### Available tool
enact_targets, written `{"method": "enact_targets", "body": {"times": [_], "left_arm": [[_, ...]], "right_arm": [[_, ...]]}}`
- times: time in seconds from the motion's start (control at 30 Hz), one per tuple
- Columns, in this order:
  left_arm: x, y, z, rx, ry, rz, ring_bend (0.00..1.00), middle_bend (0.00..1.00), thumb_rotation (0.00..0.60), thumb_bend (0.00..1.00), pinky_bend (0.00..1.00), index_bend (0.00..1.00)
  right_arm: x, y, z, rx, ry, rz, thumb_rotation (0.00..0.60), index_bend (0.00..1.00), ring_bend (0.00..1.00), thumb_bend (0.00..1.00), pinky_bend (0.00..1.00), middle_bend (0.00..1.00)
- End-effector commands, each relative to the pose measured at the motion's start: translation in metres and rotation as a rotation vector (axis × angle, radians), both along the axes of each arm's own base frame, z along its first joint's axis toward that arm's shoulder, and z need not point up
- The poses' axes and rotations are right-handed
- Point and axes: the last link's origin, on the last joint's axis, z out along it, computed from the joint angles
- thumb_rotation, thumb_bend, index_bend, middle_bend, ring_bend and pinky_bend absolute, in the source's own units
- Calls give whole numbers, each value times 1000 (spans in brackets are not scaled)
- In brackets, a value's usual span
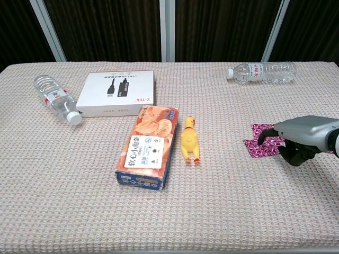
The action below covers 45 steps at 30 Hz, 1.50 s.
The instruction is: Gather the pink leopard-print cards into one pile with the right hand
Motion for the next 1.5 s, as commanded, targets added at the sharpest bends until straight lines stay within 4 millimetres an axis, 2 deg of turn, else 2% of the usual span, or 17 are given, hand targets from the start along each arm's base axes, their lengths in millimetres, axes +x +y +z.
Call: {"method": "enact_targets", "body": {"times": [0.03,0.53,1.0,1.2,1.5], "left_arm": [[0,-1,0,0,-1,1,133,185,600,0,303,217],[0,-1,3,11,-5,2,133,185,600,0,302,217],[-1,-1,3,12,-5,4,133,185,600,0,302,217],[-3,0,3,13,-6,6,133,185,600,0,302,217],[0,0,3,11,-4,-2,133,185,600,0,303,217]], "right_arm": [[2,3,1,-1,-4,4,600,235,1000,714,1000,1000],[9,11,4,15,-21,-9,600,241,1000,712,1000,1000],[3,-1,8,-41,-17,-23,600,239,1000,711,1000,1000],[-3,-1,3,-20,3,-41,600,239,1000,712,1000,1000],[1,2,4,-14,2,-31,600,241,1000,711,1000,1000]]}}
